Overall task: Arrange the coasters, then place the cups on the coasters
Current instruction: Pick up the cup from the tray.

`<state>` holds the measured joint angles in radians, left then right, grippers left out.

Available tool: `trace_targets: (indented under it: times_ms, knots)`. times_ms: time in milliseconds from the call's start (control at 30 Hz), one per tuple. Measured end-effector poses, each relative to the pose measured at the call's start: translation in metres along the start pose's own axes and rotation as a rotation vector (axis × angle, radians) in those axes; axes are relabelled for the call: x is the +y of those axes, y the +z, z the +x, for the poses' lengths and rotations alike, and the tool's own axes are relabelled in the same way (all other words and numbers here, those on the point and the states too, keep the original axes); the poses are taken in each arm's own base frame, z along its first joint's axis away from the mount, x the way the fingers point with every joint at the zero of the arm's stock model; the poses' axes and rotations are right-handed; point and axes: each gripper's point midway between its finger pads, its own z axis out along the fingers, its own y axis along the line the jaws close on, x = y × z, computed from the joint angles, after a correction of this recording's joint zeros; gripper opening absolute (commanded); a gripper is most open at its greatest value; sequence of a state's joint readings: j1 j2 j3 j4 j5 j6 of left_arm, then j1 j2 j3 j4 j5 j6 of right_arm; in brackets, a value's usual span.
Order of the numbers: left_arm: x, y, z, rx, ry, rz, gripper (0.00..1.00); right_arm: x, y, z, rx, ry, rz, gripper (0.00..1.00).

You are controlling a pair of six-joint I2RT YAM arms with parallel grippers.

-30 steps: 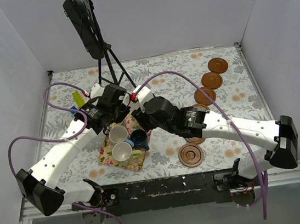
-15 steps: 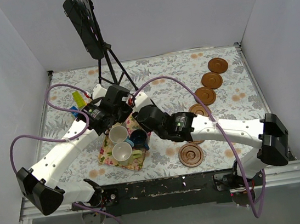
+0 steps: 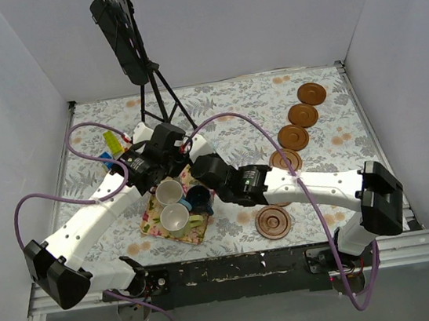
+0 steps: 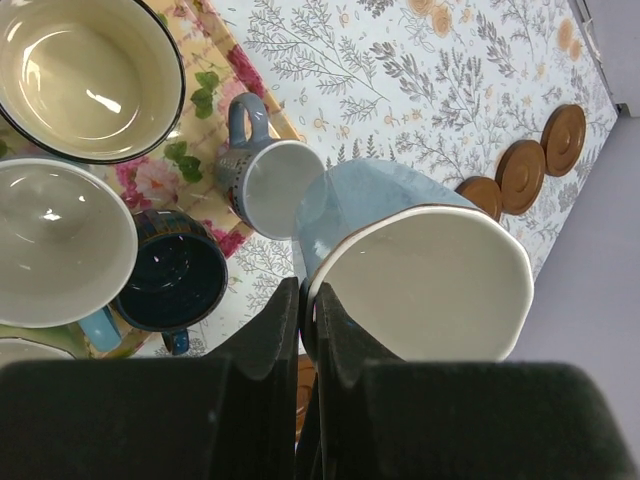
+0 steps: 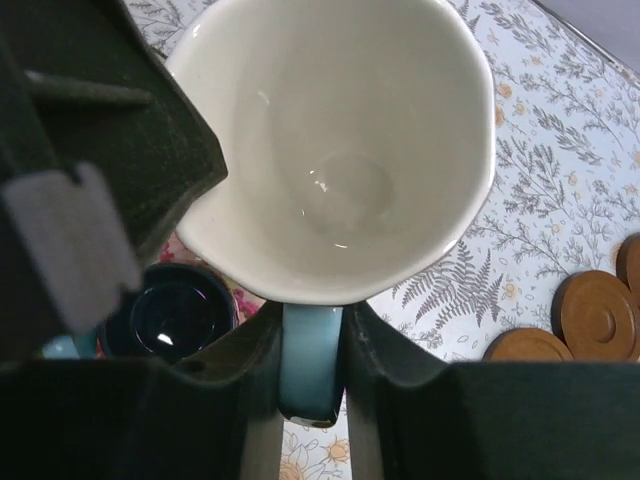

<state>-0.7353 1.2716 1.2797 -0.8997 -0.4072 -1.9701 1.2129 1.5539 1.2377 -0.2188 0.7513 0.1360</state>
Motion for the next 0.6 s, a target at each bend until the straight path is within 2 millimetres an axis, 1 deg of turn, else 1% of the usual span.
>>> trace_targets:
  times_ms: [67, 167, 267, 333, 433, 500, 533, 600]
  knots:
    - [0.001, 0.002, 0.001, -0.001, -0.002, 0.001, 0.00, 0.001, 0.003, 0.003, 0.006, -0.020, 0.004, 0.02]
    - [0.005, 0.003, 0.001, 0.002, 0.000, -0.011, 0.00, 0.003, 0.004, 0.007, 0.012, -0.044, 0.018, 0.01]
    - [0.004, 0.004, 0.002, 0.005, 0.003, -0.005, 0.00, 0.002, 0.004, 0.007, 0.012, -0.045, 0.027, 0.01]
    - [0.004, 0.004, 0.003, 0.006, 0.004, 0.002, 0.06, 0.001, 0.004, 0.008, 0.013, -0.046, 0.031, 0.01]
    - [0.004, 0.007, 0.006, 0.013, 0.015, 0.013, 0.23, 0.000, 0.005, 0.012, 0.015, -0.041, 0.039, 0.01]
    - [0.003, 0.008, 0.009, 0.025, 0.023, 0.025, 0.26, -0.001, 0.005, 0.017, 0.013, -0.026, 0.038, 0.01]
    - [-0.001, 0.006, 0.009, 0.029, 0.026, 0.040, 0.30, -0.001, 0.004, 0.021, 0.017, -0.022, 0.033, 0.01]
    - [-0.008, 0.003, 0.009, 0.031, 0.028, 0.074, 0.33, -0.005, 0.004, 0.026, 0.020, -0.014, 0.034, 0.01]
